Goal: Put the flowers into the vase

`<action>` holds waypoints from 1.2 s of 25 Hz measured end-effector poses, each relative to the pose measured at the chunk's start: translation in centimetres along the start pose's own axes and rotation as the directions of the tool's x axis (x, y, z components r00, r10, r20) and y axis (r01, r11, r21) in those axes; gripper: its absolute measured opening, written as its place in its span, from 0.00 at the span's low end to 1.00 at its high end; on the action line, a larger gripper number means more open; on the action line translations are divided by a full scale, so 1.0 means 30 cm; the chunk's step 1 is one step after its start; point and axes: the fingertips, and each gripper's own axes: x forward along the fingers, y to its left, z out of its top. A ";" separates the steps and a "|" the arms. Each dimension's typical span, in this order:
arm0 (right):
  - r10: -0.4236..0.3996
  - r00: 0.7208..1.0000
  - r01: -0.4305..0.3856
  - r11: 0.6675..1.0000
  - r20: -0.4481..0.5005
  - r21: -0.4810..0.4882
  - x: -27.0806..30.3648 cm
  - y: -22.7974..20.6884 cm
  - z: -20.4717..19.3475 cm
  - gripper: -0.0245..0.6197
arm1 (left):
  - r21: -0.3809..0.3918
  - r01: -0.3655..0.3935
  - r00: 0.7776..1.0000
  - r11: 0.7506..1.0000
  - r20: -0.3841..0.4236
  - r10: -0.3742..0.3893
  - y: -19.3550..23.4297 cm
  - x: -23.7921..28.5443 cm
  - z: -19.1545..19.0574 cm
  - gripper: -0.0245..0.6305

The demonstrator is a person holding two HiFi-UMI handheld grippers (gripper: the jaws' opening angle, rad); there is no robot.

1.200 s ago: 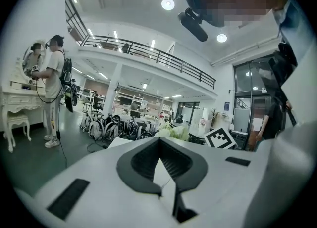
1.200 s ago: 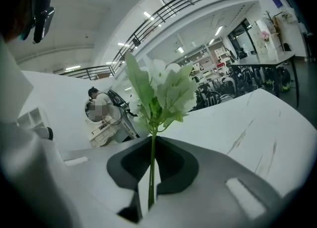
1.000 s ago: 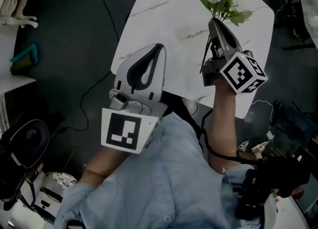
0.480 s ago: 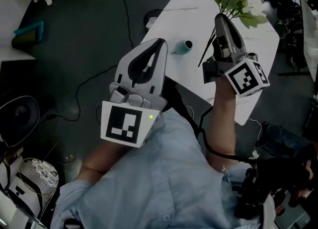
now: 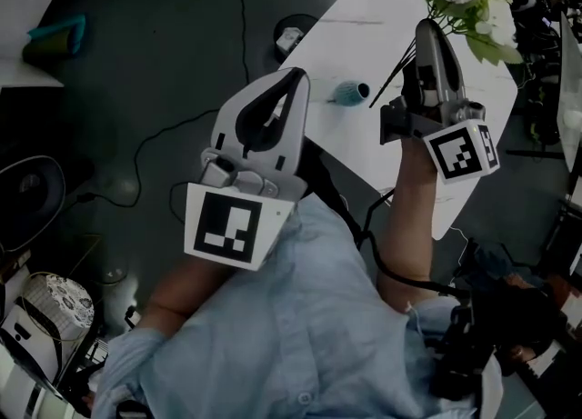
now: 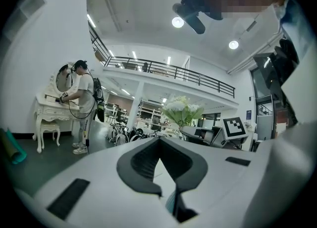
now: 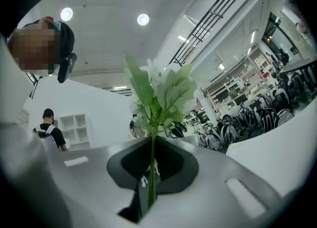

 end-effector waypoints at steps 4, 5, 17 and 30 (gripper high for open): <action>0.036 0.999 -0.036 0.999 0.022 -0.021 0.041 0.001 0.004 0.05 | -0.008 -0.009 1.000 1.000 -0.008 0.009 0.037 0.033 -0.007 0.04; 0.042 0.999 -0.041 0.999 0.024 -0.024 0.048 0.002 0.009 0.05 | -0.010 -0.011 1.000 1.000 -0.008 0.011 0.042 0.039 -0.002 0.04; 0.064 0.996 -0.063 0.998 0.054 -0.021 -0.007 -0.080 -0.131 0.05 | -0.012 -0.015 0.998 1.000 -0.068 0.014 0.056 0.074 -0.146 0.04; 0.056 0.998 -0.056 0.998 0.040 0.005 -0.017 -0.112 -0.146 0.05 | -0.025 -0.005 0.992 1.000 -0.126 0.001 0.035 0.121 -0.123 0.04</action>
